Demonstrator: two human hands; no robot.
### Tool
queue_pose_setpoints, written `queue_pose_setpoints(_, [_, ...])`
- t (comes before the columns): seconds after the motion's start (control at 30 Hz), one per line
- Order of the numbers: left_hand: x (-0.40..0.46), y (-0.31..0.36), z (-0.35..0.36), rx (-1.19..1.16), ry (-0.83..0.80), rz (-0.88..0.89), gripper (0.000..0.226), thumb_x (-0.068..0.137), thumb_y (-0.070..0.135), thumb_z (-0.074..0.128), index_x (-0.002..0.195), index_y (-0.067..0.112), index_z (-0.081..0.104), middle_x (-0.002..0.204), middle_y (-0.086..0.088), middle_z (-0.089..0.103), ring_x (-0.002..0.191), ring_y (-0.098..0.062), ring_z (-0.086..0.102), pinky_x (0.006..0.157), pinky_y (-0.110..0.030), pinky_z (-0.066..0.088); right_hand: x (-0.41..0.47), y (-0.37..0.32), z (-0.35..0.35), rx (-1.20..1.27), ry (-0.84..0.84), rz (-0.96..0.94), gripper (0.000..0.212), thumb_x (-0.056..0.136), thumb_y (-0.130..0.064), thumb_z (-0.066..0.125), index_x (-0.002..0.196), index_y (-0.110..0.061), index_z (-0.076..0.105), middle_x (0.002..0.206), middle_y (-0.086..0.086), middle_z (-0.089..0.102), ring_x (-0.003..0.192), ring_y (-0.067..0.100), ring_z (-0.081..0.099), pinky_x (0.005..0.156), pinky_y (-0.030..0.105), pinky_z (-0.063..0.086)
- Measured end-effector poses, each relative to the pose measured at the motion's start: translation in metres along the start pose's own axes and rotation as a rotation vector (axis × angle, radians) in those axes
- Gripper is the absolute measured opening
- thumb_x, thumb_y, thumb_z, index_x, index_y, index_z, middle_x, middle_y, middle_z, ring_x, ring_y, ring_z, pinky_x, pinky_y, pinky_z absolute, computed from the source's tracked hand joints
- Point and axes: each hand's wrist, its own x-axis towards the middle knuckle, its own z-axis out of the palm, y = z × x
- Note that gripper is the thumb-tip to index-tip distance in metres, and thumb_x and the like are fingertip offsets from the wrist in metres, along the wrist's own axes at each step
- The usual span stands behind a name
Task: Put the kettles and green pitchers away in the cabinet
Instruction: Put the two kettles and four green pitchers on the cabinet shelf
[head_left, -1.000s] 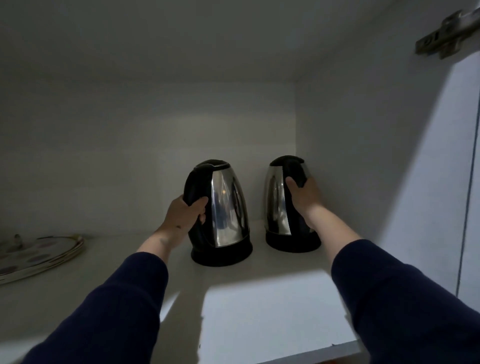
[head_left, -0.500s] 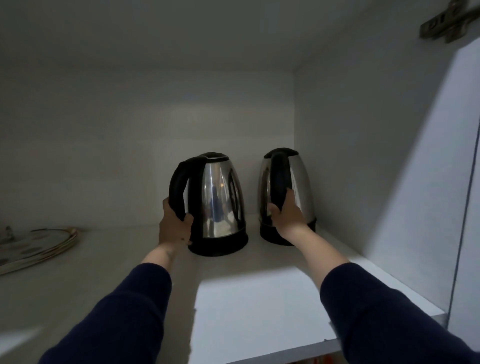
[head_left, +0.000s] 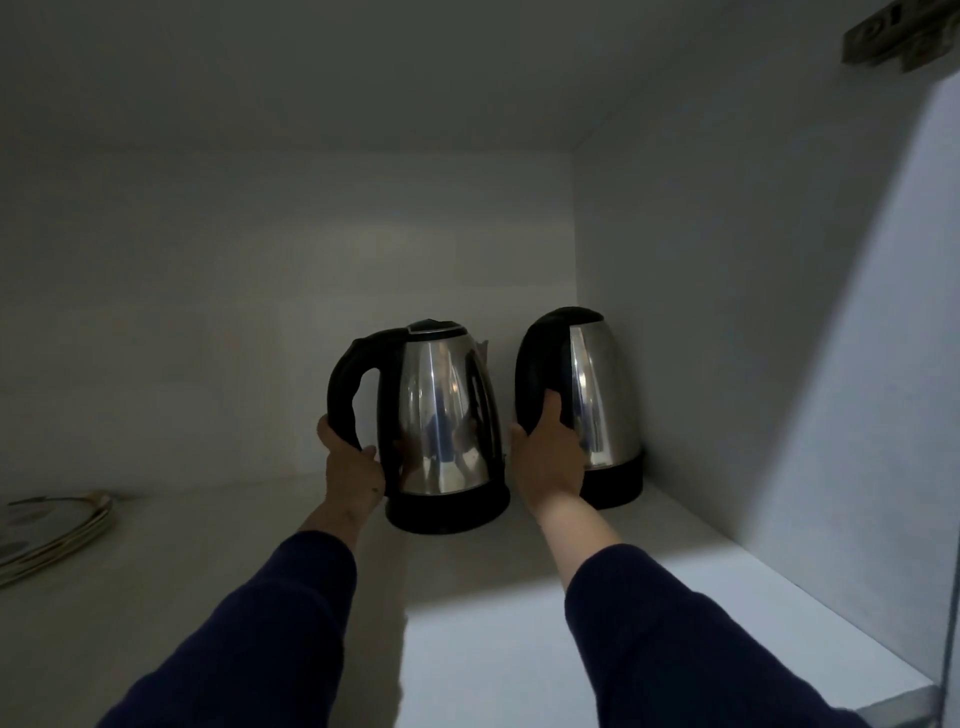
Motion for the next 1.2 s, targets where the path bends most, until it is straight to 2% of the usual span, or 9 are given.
queue_pose_setpoints(0.07, [0.003,0.004,0.001,0.024,0.053,-0.036,0.094,0.095,-0.008,0.043,0.149,0.033,-0.021,0.152,-0.021,0.034,0.129,-0.032,0.049,0.098,-0.051,0.048,0.004,0.002,0.004,0.042,-0.036,0.011,0.059,0.099,-0.019,0.048,0.151,-0.015,0.019,0.126,0.018,0.060,0.113,0.030,0.061,0.085,0.032,0.047])
queue_pose_setpoints(0.17, [0.005,0.006,-0.004,0.172,0.089,-0.050,0.102,0.095,0.000,0.050,0.142,0.032,-0.034,0.153,-0.027,0.029,0.120,-0.039,0.052,0.098,-0.053,0.048,0.007,0.006,0.010,0.096,-0.121,0.018,0.060,0.099,-0.011,0.046,0.152,-0.016,0.018,0.140,0.022,0.043,0.124,0.033,0.049,0.095,0.031,0.041])
queue_pose_setpoints(0.3, [-0.003,0.007,-0.006,0.417,0.116,-0.028,0.093,0.096,0.007,0.052,0.148,0.018,-0.025,0.159,-0.028,-0.001,0.131,-0.044,0.038,0.106,-0.047,0.039,-0.004,0.016,0.019,-0.099,-0.079,0.015,0.051,0.096,-0.009,0.047,0.144,-0.019,0.036,0.134,0.016,0.047,0.121,0.029,0.048,0.095,0.024,0.038])
queue_pose_setpoints(0.43, [-0.015,0.010,-0.006,0.493,0.051,0.088,0.098,0.090,0.011,0.063,0.153,0.013,-0.012,0.156,-0.023,0.016,0.131,-0.038,0.042,0.106,-0.042,0.039,-0.011,0.016,0.004,-0.066,-0.034,0.101,0.033,0.096,-0.010,0.046,0.129,-0.010,0.048,0.123,0.013,0.062,0.112,0.030,0.061,0.082,0.031,0.047])
queue_pose_setpoints(0.57, [-0.034,0.012,-0.015,0.594,-0.116,0.088,0.081,0.091,0.032,0.058,0.152,0.006,0.011,0.148,-0.017,0.023,0.122,-0.037,0.050,0.103,-0.046,0.045,-0.023,0.012,-0.010,-0.174,-0.215,0.138,0.030,0.094,-0.018,0.049,0.124,-0.017,0.055,0.123,0.010,0.063,0.121,0.029,0.055,0.110,0.041,0.034])
queue_pose_setpoints(0.7, [-0.055,0.013,-0.035,0.724,-0.191,0.048,0.062,0.088,0.018,0.055,0.143,0.012,0.027,0.137,-0.009,0.023,0.093,-0.032,0.057,0.084,-0.038,0.052,-0.039,-0.002,-0.019,-0.341,-0.243,0.204,0.031,0.096,-0.021,0.044,0.124,-0.018,0.056,0.122,0.008,0.064,0.124,0.028,0.052,0.118,0.051,0.014])
queue_pose_setpoints(0.9, [-0.107,0.027,-0.058,1.038,-0.372,0.089,0.057,0.092,0.024,0.047,0.147,0.019,0.033,0.149,-0.009,0.034,0.130,-0.030,0.046,0.106,-0.043,0.043,-0.096,-0.028,-0.032,-0.642,-0.397,0.181,0.046,0.091,-0.017,0.042,0.137,-0.020,0.045,0.135,0.010,0.056,0.139,0.029,0.035,0.116,0.061,-0.001])
queue_pose_setpoints(1.03, [-0.149,0.033,-0.082,1.066,-0.402,0.161,0.049,0.091,0.021,0.049,0.140,0.017,0.045,0.139,-0.010,0.050,0.120,-0.030,0.056,0.098,-0.041,0.049,-0.141,-0.042,-0.043,-0.614,-0.430,0.127,0.055,0.096,-0.016,0.042,0.148,-0.027,0.031,0.153,0.009,0.037,0.149,0.030,0.011,0.114,0.062,-0.009])
queue_pose_setpoints(1.2, [-0.211,0.042,-0.124,1.031,-0.330,0.170,0.043,0.089,0.020,0.048,0.131,0.014,0.055,0.129,-0.010,0.060,0.112,-0.030,0.060,0.088,-0.035,0.052,-0.191,-0.061,-0.055,-0.544,-0.471,0.053,0.049,0.094,-0.022,0.041,0.142,-0.029,0.039,0.136,0.009,0.056,0.142,0.031,0.030,0.115,0.062,-0.002])
